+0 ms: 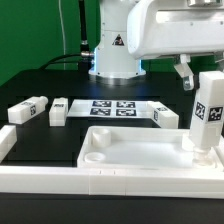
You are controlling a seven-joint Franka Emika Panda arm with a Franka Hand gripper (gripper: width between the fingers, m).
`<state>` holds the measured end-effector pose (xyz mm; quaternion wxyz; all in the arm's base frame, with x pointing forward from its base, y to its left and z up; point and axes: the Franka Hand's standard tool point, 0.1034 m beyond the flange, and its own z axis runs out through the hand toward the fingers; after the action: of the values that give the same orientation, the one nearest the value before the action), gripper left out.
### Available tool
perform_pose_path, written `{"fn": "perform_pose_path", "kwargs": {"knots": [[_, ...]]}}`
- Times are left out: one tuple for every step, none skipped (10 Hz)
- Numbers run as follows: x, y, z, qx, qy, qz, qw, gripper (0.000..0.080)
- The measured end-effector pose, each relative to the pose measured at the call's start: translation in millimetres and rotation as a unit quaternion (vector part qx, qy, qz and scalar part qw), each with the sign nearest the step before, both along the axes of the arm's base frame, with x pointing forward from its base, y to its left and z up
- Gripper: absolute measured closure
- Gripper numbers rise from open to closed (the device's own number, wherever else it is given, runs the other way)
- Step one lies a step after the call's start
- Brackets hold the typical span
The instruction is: Assemble desk
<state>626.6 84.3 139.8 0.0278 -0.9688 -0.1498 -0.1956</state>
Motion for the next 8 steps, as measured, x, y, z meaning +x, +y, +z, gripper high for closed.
{"fn": "perform_pose_path", "kwargs": {"knots": [[-0.2,-0.3,-0.2,0.0,0.0,0.0,1.0,0.0511],[0.4,-0.2,0.3,0.0,0.0,0.0,1.0,0.0511],[-1.0,2.0,-2.1,0.0,0.002,0.001,1.0,0.0511],[-2.8,5.1,-6.4,0.0,0.005,0.003,1.0,0.0511],[-2.4,5.8,-7.7,0.0,0.005,0.004,1.0,0.0511],[-1.4,5.7,-8.1,0.0,0.004,0.004,1.0,0.0511],[-1.3,5.9,-9.2,0.0,0.003,0.004,1.0,0.0511],[-3.3,5.9,-12.1,0.0,0.005,0.004,1.0,0.0511]]}}
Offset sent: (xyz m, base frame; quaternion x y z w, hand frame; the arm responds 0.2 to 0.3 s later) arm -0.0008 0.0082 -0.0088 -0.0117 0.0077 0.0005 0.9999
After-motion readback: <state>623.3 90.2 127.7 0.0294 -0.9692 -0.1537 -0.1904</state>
